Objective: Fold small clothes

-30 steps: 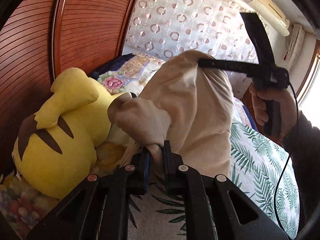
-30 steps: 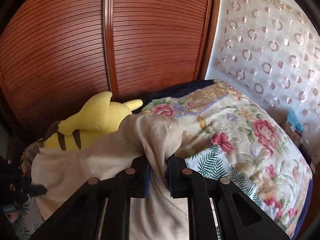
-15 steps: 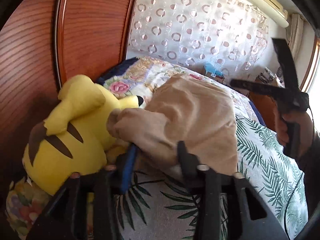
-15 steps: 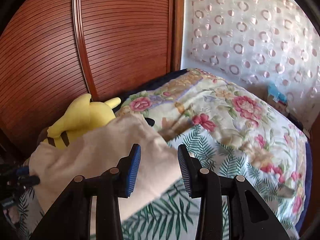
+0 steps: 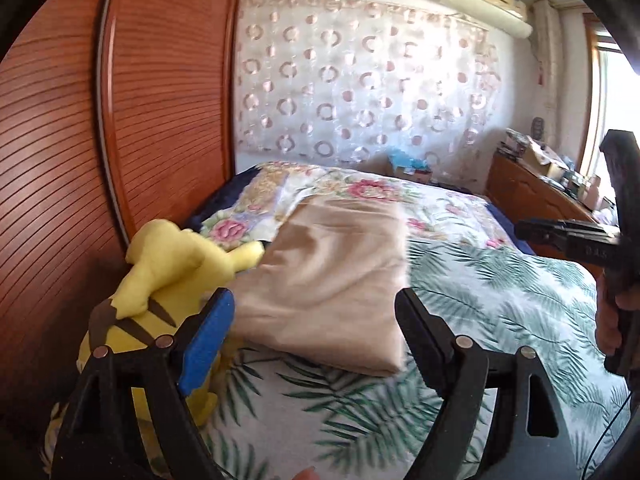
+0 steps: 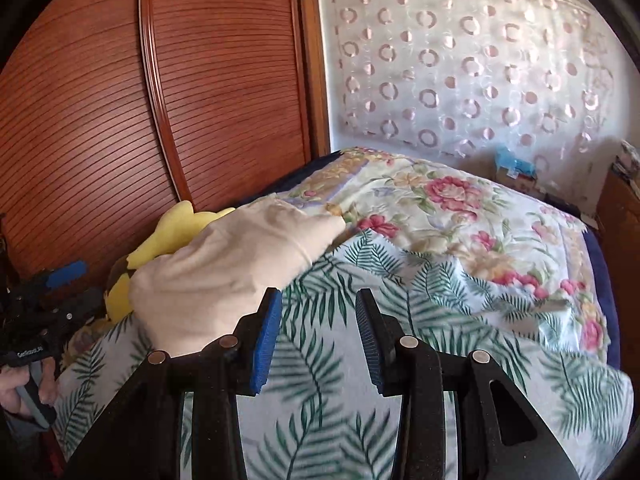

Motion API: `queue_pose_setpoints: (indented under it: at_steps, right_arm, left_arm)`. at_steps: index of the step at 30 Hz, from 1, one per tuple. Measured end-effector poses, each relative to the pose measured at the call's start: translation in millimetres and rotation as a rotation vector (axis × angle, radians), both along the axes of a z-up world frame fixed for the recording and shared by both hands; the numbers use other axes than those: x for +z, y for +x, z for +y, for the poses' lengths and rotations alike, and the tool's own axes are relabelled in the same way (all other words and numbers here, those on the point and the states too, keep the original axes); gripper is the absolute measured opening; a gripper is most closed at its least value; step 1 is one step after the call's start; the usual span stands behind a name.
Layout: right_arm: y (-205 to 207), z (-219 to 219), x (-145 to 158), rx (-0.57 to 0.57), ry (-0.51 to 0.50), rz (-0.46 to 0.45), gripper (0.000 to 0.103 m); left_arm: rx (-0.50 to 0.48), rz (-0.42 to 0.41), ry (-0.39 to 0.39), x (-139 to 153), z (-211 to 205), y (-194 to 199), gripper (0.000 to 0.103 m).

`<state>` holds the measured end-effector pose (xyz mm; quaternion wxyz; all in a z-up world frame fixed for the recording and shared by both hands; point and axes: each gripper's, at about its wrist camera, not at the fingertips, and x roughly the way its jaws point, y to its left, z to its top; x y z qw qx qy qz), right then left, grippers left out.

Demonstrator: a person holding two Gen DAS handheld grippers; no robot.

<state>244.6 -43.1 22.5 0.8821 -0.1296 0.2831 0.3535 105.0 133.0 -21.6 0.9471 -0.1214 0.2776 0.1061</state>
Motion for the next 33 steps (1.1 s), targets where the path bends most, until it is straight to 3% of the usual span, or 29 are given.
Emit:
queue_pose_setpoints:
  at_steps: [4,14,19,33]
  right_arm:
    - [-39.2,-32.9,2.8,-0.05,0.022,-0.014,0.051]
    - [-133.1,-93.8,10.2,-0.176,0.073,-0.071,0.063]
    - [-175.3,-111.6,20.9,-0.235,0.085,-0.107,0.075]
    - [-260.2,-124.9,55.4,-0.402,0.134,-0.235,0.078]
  left_arm:
    - [-0.044,-0.012,-0.003,11.2,-20.0,-5.2,0.083]
    - [-0.144,-0.054,0.011,39.2,-71.5,-24.7,0.083]
    - [-0.19,-0.072,0.031,56.8,-96.9,-32.9,0.083]
    - [-0.267,-0.129,0.057,107.2,-139.1,-39.4,0.083]
